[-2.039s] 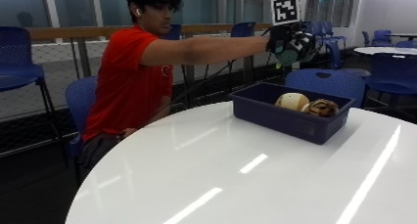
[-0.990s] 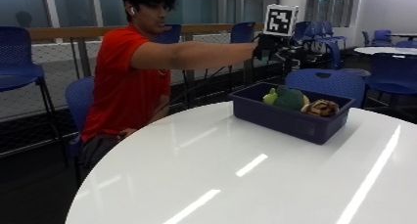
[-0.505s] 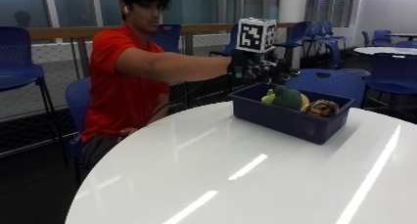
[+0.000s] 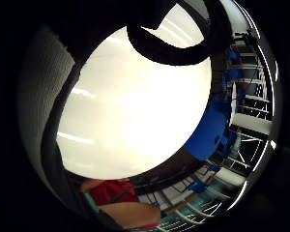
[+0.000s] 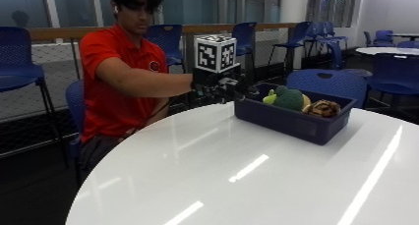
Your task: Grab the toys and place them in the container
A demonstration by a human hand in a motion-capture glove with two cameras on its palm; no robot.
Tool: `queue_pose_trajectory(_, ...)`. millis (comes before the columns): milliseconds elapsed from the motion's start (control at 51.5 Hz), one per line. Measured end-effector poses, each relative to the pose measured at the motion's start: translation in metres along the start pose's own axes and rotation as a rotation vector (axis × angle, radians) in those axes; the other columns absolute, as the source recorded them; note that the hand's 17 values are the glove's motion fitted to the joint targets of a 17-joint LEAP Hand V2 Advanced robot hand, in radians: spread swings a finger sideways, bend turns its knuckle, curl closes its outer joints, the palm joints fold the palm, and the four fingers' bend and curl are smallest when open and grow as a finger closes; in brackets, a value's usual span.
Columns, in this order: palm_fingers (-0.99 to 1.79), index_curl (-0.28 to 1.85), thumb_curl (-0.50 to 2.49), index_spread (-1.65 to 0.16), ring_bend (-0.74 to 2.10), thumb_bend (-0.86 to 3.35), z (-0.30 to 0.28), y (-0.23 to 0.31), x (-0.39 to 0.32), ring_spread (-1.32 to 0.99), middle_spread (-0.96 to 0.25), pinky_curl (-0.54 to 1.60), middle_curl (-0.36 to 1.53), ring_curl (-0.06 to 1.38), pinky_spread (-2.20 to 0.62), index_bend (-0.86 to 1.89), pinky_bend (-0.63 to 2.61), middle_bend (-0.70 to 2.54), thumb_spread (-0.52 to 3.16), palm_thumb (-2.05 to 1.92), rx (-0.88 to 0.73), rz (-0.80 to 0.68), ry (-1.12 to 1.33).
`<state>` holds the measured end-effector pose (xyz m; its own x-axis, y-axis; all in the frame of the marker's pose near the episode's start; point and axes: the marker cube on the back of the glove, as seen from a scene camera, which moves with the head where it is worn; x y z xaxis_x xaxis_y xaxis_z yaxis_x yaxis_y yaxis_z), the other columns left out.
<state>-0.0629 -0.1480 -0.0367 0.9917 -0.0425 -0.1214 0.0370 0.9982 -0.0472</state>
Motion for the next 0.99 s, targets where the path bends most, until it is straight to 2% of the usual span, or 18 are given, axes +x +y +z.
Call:
queue_pose_trajectory(563, -0.17, 0.36, 0.19, -0.33, 0.14, -0.06, 0.021, 0.086, 0.079, 0.04, -0.05, 0.31, 0.22, 0.17, 0.09, 0.18, 0.80, 0.13, 1.19, -0.09, 0.047, 0.063, -0.054)
queue_pose_trajectory(990, -0.16, 0.37, 0.19, -0.33, 0.15, -0.06, 0.029, 0.107, 0.097, 0.04, -0.05, 0.32, 0.21, 0.14, 0.09, 0.19, 0.78, 0.13, 1.20, -0.08, 0.044, 0.099, -0.070)
